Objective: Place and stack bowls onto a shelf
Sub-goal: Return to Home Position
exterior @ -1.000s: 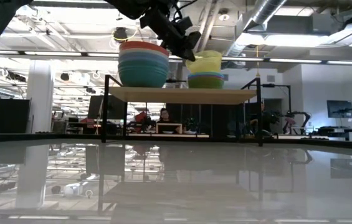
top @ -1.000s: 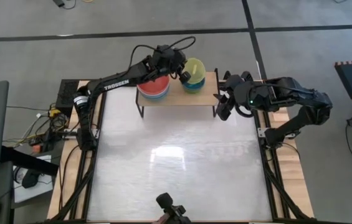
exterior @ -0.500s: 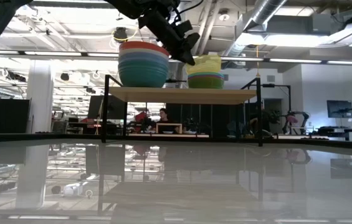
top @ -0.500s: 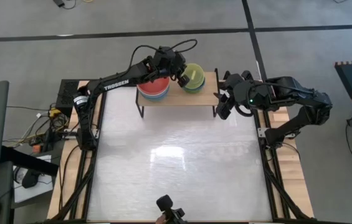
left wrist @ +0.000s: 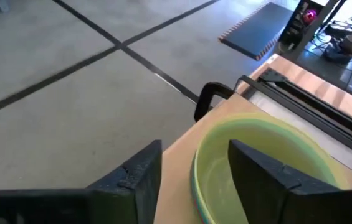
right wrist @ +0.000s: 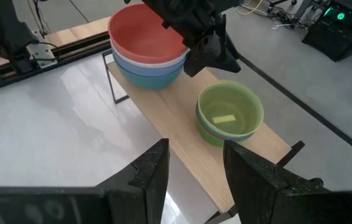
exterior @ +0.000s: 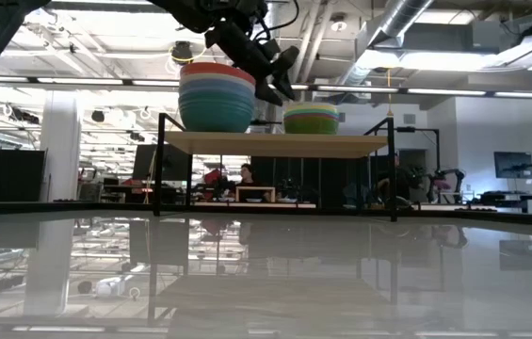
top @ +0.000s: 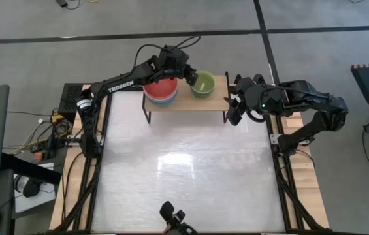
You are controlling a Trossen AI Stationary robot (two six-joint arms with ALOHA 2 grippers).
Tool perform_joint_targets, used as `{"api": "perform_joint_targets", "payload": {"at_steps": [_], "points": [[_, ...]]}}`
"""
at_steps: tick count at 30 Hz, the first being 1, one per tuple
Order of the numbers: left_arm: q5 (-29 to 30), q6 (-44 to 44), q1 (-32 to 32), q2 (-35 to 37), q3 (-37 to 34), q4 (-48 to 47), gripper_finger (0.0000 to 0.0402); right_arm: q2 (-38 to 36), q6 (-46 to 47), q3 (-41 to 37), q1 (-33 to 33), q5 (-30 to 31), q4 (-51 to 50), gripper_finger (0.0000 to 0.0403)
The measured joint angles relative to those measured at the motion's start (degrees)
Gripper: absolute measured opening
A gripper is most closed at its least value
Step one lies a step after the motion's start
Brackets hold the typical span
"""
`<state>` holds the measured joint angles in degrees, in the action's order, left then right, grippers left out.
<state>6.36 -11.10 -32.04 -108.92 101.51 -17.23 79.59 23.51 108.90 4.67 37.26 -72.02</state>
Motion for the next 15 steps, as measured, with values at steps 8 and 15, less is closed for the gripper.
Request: {"api": "perform_joint_targets", "payload": {"at_steps": [8, 15], "points": [[1.7, 2.3, 2.9, 6.4, 0.0, -2.6, 0.0163, 0.0, -0.4, -1.2, -1.0, -0.1, -0.2, 0.0176], [8.8, 5.0, 10.8, 20.3, -5.5, -6.6, 0.0125, -1.0, -8.7, -6.8, -5.1, -14.7, 12.1, 0.0164]]}}
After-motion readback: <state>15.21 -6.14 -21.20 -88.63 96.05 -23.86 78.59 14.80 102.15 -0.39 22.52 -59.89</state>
